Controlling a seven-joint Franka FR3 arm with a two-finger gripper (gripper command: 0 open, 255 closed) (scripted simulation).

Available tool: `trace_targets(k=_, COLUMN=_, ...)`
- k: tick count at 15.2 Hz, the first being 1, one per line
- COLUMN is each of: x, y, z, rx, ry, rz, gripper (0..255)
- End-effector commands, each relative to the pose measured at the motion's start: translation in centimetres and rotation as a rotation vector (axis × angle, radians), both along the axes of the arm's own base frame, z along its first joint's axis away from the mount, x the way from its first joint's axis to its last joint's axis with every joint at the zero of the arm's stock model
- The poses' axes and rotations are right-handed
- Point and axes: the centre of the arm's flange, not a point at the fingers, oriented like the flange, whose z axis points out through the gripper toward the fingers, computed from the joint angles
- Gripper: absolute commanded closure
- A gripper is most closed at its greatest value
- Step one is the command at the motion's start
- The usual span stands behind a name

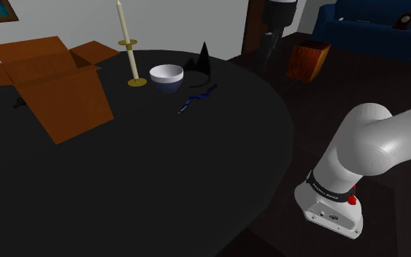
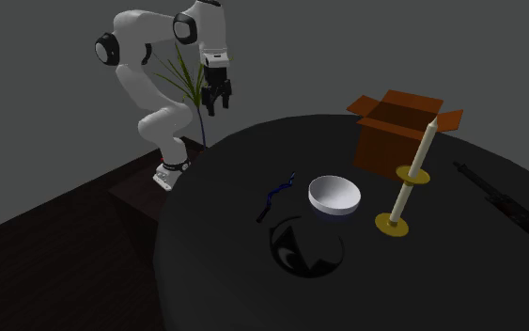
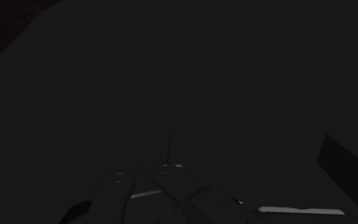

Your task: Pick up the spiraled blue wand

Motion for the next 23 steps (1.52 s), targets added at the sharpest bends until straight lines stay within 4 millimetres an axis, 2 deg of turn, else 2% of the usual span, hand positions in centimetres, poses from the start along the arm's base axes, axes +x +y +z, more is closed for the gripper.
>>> trace_targets(k=1, x=0.0, y=0.0, z=0.0, rx=0.000, ry=0.000, rz=0.000, gripper=0)
trace_targets(k=7, x=5.0, y=-4.2, z=-4.3, rx=0.020, ry=-0.015, rz=0.245, gripper=0)
trace_targets(k=12, x=10.0, y=-6.7, z=-7.9, rx=0.036, ry=-0.027, rz=0.448, gripper=0)
trace_targets(k=18, x=16.4, y=-8.1, z=-12.2, rx=0.056, ry=-0.042, rz=0.693, gripper=0)
trace_targets(k=23, x=22.0, y=-8.1, z=-15.7, rx=0.072, ry=-0.055, rz=0.897, gripper=0)
